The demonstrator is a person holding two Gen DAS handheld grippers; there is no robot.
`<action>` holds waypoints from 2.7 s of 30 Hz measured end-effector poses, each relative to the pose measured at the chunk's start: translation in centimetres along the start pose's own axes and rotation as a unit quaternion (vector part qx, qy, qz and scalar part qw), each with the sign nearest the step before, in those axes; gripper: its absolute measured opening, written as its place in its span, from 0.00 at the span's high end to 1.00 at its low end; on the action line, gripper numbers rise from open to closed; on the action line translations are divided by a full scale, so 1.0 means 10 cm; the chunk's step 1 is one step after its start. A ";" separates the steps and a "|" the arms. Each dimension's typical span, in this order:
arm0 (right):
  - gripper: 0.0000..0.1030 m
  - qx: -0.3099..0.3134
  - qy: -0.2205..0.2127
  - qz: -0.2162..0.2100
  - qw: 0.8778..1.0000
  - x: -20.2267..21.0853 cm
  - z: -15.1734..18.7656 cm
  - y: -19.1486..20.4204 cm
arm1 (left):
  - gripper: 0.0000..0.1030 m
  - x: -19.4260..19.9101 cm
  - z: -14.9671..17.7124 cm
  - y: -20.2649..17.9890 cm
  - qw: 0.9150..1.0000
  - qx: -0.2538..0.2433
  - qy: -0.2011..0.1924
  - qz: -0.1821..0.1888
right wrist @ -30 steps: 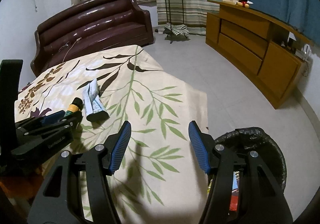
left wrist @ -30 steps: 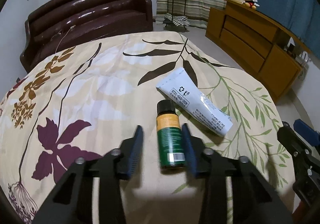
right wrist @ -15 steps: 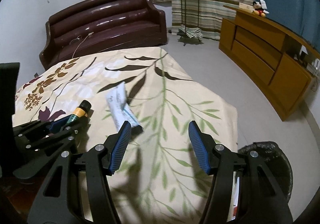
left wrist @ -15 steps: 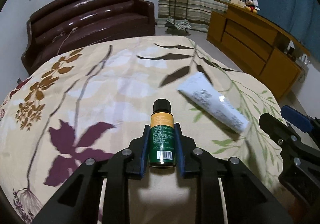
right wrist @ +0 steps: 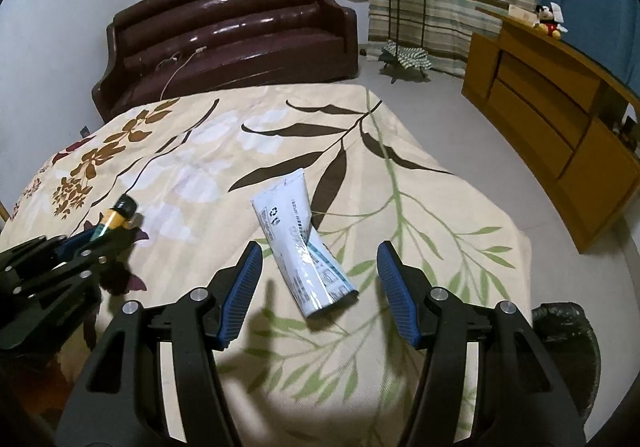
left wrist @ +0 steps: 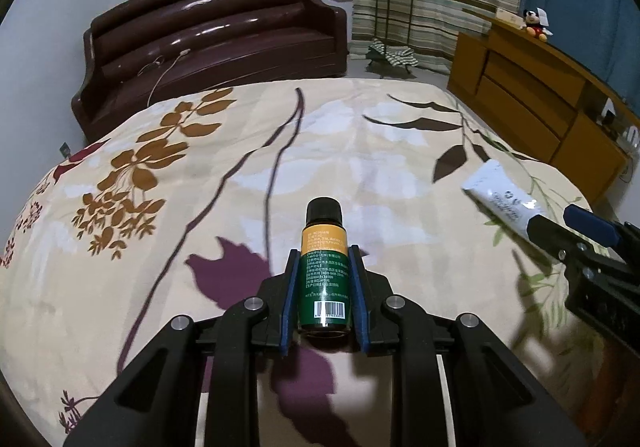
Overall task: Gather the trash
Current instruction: 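Grasp the white squeeze tube with the right gripper while the left holds the can, then carry the spray can and white squeeze tube in both grippers over the bin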
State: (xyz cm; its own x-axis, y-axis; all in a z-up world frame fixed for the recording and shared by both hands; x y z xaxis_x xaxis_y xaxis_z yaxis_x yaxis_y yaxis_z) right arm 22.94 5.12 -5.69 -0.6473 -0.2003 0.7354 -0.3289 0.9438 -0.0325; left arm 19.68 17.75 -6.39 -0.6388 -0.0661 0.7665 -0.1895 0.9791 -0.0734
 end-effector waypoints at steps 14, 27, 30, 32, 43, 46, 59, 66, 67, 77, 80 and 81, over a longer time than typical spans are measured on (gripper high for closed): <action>0.64 0.007 0.034 0.006 0.999 -0.22 0.00 0.07 | 0.76 -0.03 0.02 0.15 1.000 0.010 0.001 0.001; 0.70 0.007 0.029 0.001 1.000 -0.08 0.09 0.15 | 0.76 0.05 0.09 0.06 1.000 0.011 -0.003 0.010; 0.70 0.007 0.027 0.001 1.000 -0.01 0.14 0.16 | 0.77 0.09 0.13 0.03 1.000 0.012 -0.004 0.015; 0.70 0.006 0.025 0.000 1.000 0.04 0.18 0.17 | 0.76 0.11 0.16 0.01 1.000 0.012 -0.004 0.018; 0.70 -0.007 0.016 0.001 1.000 0.34 0.41 0.15 | 0.76 0.32 0.33 -0.11 0.999 0.012 -0.005 0.035; 0.70 -0.012 0.014 0.002 1.000 0.43 0.49 0.14 | 0.76 0.38 0.39 -0.15 0.999 0.013 -0.004 0.041; 0.70 -0.031 0.010 0.006 0.999 0.83 0.90 0.06 | 0.77 0.69 0.72 -0.42 0.998 -0.002 -0.007 0.060; 0.70 -0.038 0.004 0.008 0.999 1.01 1.08 -0.05 | 0.76 0.83 0.86 -0.64 0.998 -0.017 -0.012 0.065; 0.70 -0.040 0.002 0.008 0.999 1.04 1.10 -0.08 | 0.76 0.85 0.87 -0.66 0.998 -0.018 -0.013 0.066; 0.70 -0.064 -0.014 0.028 0.997 1.29 1.28 -0.46 | 0.76 0.98 0.99 -1.05 0.996 -0.045 -0.025 0.074; 0.70 -0.072 -0.017 0.043 0.996 1.35 1.35 -0.61 | 0.76 0.99 1.02 -1.22 0.995 -0.058 -0.026 0.082; 0.70 -0.075 -0.017 0.047 0.996 1.36 1.38 -0.66 | 0.76 0.99 1.03 -1.27 0.994 -0.062 -0.026 0.085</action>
State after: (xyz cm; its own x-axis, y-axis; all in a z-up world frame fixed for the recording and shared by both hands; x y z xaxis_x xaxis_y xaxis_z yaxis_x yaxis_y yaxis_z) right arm 6.84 -7.43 -4.78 -0.6943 -0.1147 0.7105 -0.1598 0.9871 0.0032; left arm 8.06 2.66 -4.41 -0.6915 0.0965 0.7159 0.0167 0.9929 -0.1177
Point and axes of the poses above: each gripper's, at about its wrist camera, not at the fingertips, and x roughly against the way its jaws point, y to its left, z to its underside, the point moved 4 cm from there along -x, roughly the way its jaws point, and after that the axes turned 8 degrees about x, right-handed, at the moved point
